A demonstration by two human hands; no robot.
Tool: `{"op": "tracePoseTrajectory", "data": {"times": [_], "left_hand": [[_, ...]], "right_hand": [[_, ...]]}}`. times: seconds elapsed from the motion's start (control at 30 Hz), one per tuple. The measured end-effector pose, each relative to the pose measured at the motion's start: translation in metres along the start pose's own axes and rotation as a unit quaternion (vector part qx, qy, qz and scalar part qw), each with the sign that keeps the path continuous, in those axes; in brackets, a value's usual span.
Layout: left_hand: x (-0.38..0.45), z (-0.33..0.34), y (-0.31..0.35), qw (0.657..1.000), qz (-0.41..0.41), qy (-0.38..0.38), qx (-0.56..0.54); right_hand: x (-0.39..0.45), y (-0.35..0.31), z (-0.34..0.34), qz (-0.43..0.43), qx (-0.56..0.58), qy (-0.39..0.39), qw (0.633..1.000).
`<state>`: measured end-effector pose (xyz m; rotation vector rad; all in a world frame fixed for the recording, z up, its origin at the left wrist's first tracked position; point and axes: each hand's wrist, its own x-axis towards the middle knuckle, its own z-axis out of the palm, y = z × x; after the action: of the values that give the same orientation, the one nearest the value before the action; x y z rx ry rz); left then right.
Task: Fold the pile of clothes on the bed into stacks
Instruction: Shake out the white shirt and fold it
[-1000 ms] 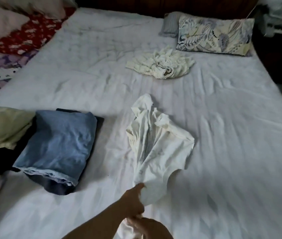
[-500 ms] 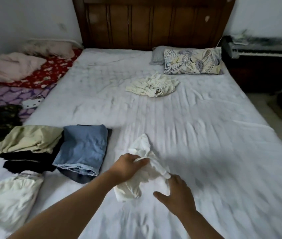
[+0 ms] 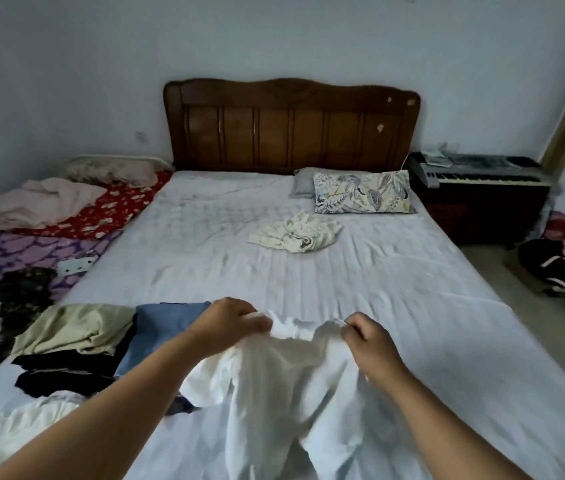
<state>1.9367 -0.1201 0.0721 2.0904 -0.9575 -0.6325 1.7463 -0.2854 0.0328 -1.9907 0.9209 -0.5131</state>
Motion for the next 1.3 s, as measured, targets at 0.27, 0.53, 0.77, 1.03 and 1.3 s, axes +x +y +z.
{"op": "tracePoseTrajectory", "data": {"times": [0.27, 0.53, 0.77, 1.03, 1.3], "left_hand": [[-0.019, -0.001, 0.004, 0.982, 0.085, 0.078, -0.152], [-0.012, -0.014, 0.028, 0.959, 0.229, 0.166, 0.012], [0.005, -0.041, 0.049, 0.964, 0.158, 0.214, 0.009], [0.012, -0.056, 0.054, 0.963, 0.059, 0.225, -0.134], [0.027, -0.086, 0.061, 0.936, 0.105, 0.311, 0.129]], "right_hand": [[0.010, -0.069, -0.038, -0.102, 0.006, -0.061, 0.993], [0.028, -0.094, -0.072, -0.141, -0.020, -0.081, 0.986], [0.044, -0.107, -0.093, -0.132, -0.194, -0.150, 0.961], [0.064, -0.089, -0.109, -0.093, -0.281, -0.103, 0.950], [0.077, -0.086, -0.132, -0.081, -0.153, -0.055, 0.983]]}}
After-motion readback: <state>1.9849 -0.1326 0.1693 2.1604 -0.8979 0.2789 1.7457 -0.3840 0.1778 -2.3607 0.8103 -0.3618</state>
